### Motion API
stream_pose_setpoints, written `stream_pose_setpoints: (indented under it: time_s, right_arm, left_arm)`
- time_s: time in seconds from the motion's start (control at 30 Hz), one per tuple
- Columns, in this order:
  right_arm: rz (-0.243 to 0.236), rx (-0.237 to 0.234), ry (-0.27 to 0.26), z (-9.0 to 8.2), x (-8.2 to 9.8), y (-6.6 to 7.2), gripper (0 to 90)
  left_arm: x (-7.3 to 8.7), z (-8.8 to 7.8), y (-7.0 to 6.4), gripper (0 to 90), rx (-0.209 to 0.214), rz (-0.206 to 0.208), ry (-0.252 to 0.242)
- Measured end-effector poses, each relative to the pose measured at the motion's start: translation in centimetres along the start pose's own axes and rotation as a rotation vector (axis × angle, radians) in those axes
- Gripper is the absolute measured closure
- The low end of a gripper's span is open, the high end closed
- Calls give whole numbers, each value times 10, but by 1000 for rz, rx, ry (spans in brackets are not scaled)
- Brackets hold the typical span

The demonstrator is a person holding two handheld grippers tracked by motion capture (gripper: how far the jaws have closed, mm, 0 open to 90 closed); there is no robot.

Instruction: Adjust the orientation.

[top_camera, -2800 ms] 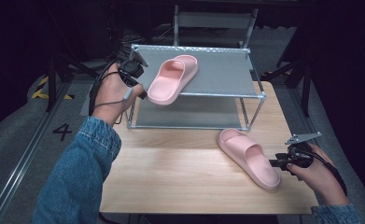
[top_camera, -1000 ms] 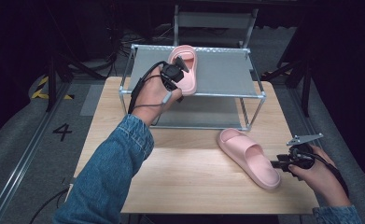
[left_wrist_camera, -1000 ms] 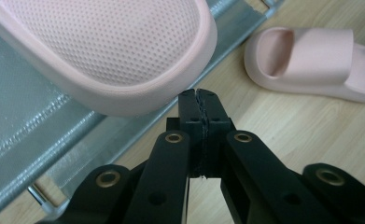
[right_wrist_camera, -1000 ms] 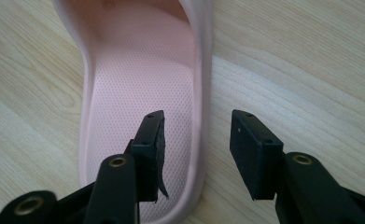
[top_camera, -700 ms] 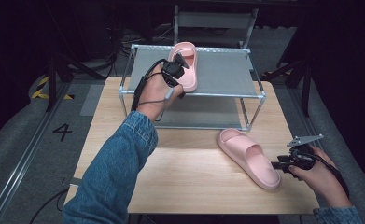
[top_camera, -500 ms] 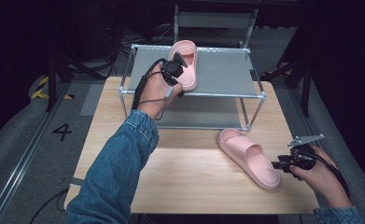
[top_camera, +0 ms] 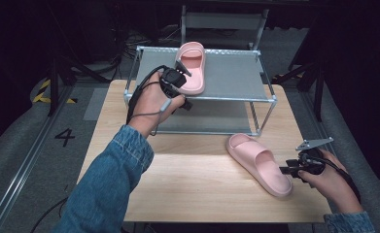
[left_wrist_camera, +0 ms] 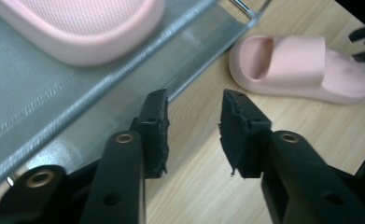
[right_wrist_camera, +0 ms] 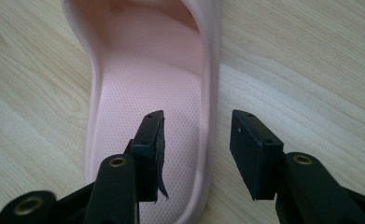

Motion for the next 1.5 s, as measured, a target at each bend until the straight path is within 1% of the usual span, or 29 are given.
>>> stream_pose_setpoints:
  time_s: [0.1, 0.13, 0.2, 0.27, 0.37, 0.4, 0.47, 0.53, 0.57, 0.6, 0.63, 0.67, 0.7, 0.73, 0.77, 0.8, 0.83, 0.9, 0.93, 0.97, 1.03, 1.07, 1.13, 1.17, 1.23, 1.3, 1.4, 1.47, 1.5]
  right_arm:
    - [-13, -3, 5, 2, -2, 2, 561]
    - [-15, -3, 6, 2, -3, 3, 561]
    - [-22, -7, 4, 2, -6, 5, 561]
    - [-29, -8, 9, 3, -8, 6, 560]
    - [-46, -14, 15, 7, -14, 10, 559]
    - [-46, -14, 15, 7, -14, 10, 559]
    - [-54, -26, 20, 10, -17, 12, 559]
    - [-65, -36, 28, 13, -21, 15, 558]
    - [-68, -39, 33, 14, -23, 16, 558]
    - [-70, -43, 35, 15, -24, 17, 558]
    - [-75, -46, 40, 15, -26, 18, 558]
    - [-75, -46, 40, 15, -26, 18, 558]
    - [-80, -49, 40, 16, -28, 19, 559]
    - [-87, -56, 40, 17, -33, 21, 559]
    - [-91, -58, 40, 17, -34, 21, 559]
    - [-97, -62, 43, 18, -36, 23, 559]
    - [-105, -66, 49, 19, -38, 24, 558]
    - [-109, -70, 57, 20, -41, 26, 558]
    - [-113, -72, 60, 21, -42, 27, 558]
    - [-113, -72, 60, 21, -42, 27, 558]
    - [-119, -79, 71, 22, -45, 29, 558]
    - [-121, -94, 80, 24, -47, 31, 557]
    - [-124, -105, 84, 25, -48, 34, 556]
    - [-130, -107, 89, 26, -49, 37, 556]
    - [-135, -110, 91, 28, -50, 39, 556]
    - [-145, -121, 91, 31, -53, 42, 556]
    - [-148, -122, 98, 35, -55, 45, 562]
    - [-154, -123, 103, 39, -57, 47, 571]
    - [-156, -128, 104, 40, -58, 48, 577]
  left_arm:
    - [13, -6, -4, 544, -6, 37, -6]
    - [17, -8, -5, 524, -6, 36, -2]
    - [26, -10, -8, 475, -21, 53, 10]
    - [30, -11, -9, 472, -26, 58, 10]
    - [44, -12, -14, 430, -14, 60, 2]
    - [44, -12, -14, 416, -14, 60, 2]
    - [53, -11, -16, 415, -10, 58, 1]
    - [62, -12, -16, 389, -5, 59, -1]
    - [69, -12, -16, 387, -16, 59, -9]
    - [69, -12, -16, 380, -16, 59, -9]
    - [79, -12, -15, 368, -21, 47, -28]
    - [79, -12, -15, 368, -21, 47, -28]
    - [84, -11, -14, 368, -17, 44, -36]
    - [93, -8, -11, 364, -16, 32, -43]
    - [98, -6, -10, 362, -23, 26, -44]
    - [98, -6, -10, 361, -23, 26, -44]
    - [108, -3, -6, 358, -36, 27, -34]
    - [118, 1, -3, 354, -51, 28, -42]
    - [123, 3, -1, 350, -51, 27, -41]
    - [123, 3, -1, 346, -51, 27, -41]
    - [134, 7, 2, 336, -53, 34, -42]
    - [141, 9, 4, 333, -54, 34, -49]
    - [152, 11, 9, 333, -38, 20, -58]
    - [152, 11, 9, 333, -38, 20, -58]
    - [162, 14, 13, 332, -47, 17, -63]
    - [173, 16, 17, 331, -54, -1, -69]
    - [186, 18, 21, 328, -61, -4, -60]
    - [193, 18, 23, 325, -56, 0, -53]
    - [196, 18, 24, 324, -61, 9, -52]
Point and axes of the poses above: each handheld gripper's, and its own axes: z roughly forward along the jaws, x roughly out of its underside, y roughly to its left, the point moved 3 cm from there along z, roughly forward along the jaws, and after that the axes turned 3 degrees about -x, right-handed, at the moved point
